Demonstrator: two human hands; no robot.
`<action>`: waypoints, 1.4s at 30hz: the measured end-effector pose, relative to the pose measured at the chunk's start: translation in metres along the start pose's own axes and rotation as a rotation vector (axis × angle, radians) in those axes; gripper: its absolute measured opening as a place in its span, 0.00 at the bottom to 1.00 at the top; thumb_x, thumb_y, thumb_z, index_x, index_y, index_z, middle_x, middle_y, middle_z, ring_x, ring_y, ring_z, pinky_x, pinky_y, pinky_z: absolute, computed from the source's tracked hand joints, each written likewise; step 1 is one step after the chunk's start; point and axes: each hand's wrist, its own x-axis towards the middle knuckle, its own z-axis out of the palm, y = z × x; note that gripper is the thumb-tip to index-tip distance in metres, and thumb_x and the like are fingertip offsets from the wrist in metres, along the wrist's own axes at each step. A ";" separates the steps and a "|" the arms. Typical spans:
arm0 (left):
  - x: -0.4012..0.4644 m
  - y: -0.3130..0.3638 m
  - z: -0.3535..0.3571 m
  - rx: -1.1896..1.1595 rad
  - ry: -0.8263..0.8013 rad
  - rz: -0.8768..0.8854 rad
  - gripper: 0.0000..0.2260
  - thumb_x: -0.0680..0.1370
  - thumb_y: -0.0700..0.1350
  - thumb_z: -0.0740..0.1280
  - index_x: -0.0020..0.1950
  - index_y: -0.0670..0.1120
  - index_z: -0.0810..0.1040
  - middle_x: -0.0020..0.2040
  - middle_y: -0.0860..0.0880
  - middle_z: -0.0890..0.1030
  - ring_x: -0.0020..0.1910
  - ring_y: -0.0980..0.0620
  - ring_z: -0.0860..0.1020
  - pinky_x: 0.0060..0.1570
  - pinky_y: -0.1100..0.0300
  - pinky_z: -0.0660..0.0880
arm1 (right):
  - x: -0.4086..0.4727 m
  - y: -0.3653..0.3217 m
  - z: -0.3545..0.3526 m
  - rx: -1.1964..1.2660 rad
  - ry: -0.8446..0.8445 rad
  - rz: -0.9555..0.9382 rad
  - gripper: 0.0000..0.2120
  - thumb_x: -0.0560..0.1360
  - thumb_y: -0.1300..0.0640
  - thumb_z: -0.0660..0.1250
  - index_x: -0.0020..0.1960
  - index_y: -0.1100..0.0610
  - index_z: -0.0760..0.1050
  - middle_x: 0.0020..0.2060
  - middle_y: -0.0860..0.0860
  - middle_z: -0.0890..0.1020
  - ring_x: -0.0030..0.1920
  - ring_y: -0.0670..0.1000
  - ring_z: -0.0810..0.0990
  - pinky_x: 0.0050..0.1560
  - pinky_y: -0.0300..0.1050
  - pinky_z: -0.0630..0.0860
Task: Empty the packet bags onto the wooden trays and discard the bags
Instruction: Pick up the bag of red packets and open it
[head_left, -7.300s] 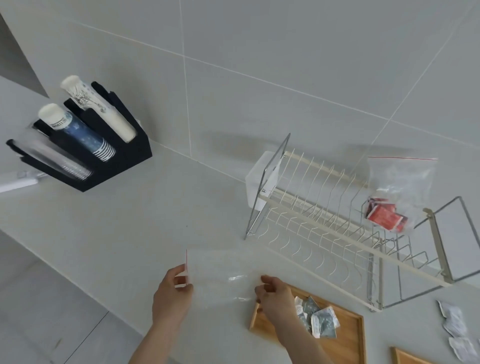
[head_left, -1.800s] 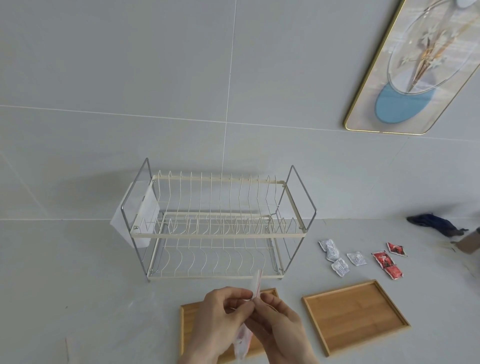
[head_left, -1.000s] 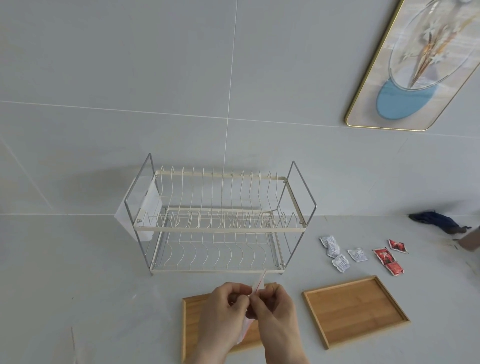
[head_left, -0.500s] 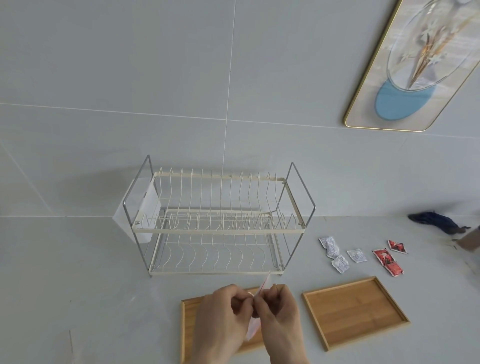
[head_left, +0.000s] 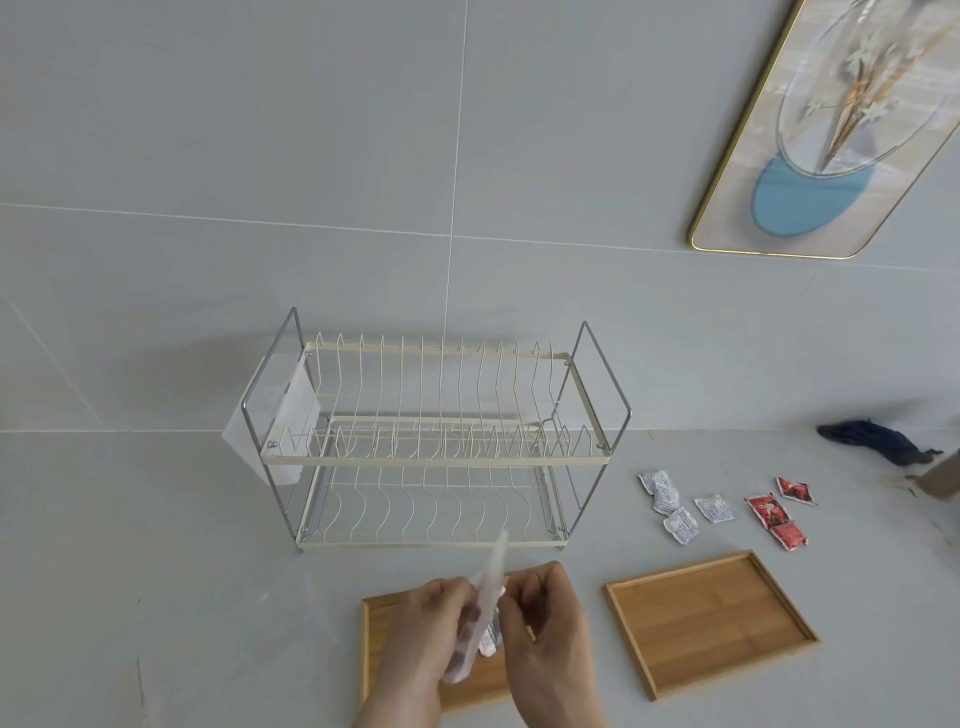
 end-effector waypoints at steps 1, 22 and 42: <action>0.003 -0.002 -0.003 -0.012 0.014 0.003 0.10 0.74 0.41 0.67 0.33 0.41 0.80 0.31 0.42 0.80 0.32 0.48 0.76 0.35 0.56 0.70 | 0.000 0.000 -0.001 -0.003 0.015 0.007 0.19 0.71 0.76 0.66 0.34 0.55 0.64 0.29 0.48 0.74 0.29 0.46 0.70 0.34 0.37 0.71; -0.006 0.000 0.002 0.358 0.000 0.341 0.08 0.70 0.40 0.71 0.41 0.53 0.85 0.35 0.55 0.88 0.35 0.61 0.85 0.43 0.60 0.83 | 0.004 -0.018 -0.007 0.292 -0.152 0.544 0.09 0.77 0.58 0.72 0.48 0.63 0.86 0.44 0.63 0.88 0.48 0.61 0.89 0.53 0.59 0.84; 0.002 -0.001 -0.001 0.423 0.043 0.529 0.09 0.72 0.42 0.73 0.46 0.57 0.85 0.38 0.60 0.86 0.41 0.64 0.83 0.40 0.74 0.76 | 0.018 -0.026 -0.025 0.451 -0.181 0.665 0.09 0.73 0.74 0.70 0.54 0.72 0.79 0.43 0.69 0.86 0.40 0.63 0.87 0.51 0.60 0.84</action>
